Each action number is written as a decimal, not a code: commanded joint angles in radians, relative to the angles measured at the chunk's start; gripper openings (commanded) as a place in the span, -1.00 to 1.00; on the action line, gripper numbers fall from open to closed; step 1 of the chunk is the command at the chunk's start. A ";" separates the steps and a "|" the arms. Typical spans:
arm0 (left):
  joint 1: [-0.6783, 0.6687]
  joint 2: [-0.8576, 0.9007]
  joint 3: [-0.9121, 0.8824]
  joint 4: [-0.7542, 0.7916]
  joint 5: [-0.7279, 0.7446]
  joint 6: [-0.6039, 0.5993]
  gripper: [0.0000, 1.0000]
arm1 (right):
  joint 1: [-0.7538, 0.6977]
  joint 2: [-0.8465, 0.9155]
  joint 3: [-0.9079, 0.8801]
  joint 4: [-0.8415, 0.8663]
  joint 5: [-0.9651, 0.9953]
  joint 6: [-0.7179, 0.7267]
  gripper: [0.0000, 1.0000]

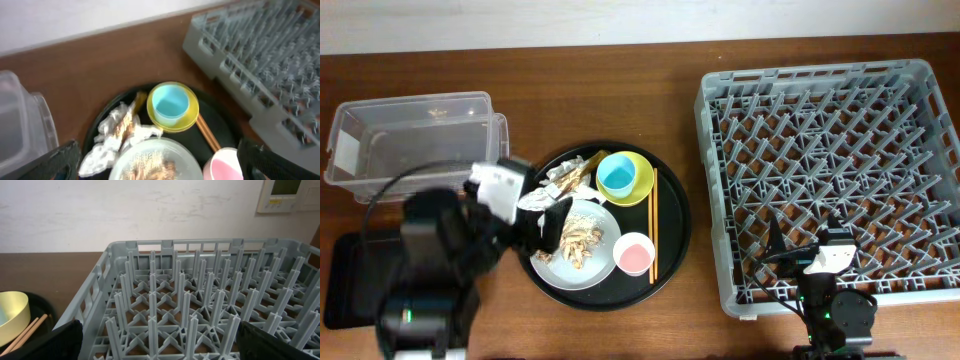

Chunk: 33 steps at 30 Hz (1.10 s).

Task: Sort waste into correct bins and load items into the dishwasher rack
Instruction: 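Grasp the gold snack wrapper with the left gripper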

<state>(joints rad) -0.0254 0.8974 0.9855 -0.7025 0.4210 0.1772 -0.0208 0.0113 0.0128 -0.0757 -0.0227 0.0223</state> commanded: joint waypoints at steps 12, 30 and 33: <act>0.002 0.743 0.473 -0.301 -0.169 0.014 0.98 | -0.005 -0.006 -0.007 -0.004 0.009 0.002 0.97; -0.061 1.019 0.472 -0.180 -0.211 0.015 0.07 | -0.005 -0.006 -0.007 -0.004 0.009 0.002 0.97; -0.079 1.065 0.472 -0.179 -0.208 0.014 0.08 | -0.005 -0.006 -0.007 -0.004 0.009 0.002 0.97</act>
<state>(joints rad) -0.0887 1.9121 1.4391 -0.8814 0.2333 0.1905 -0.0208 0.0113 0.0128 -0.0761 -0.0227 0.0231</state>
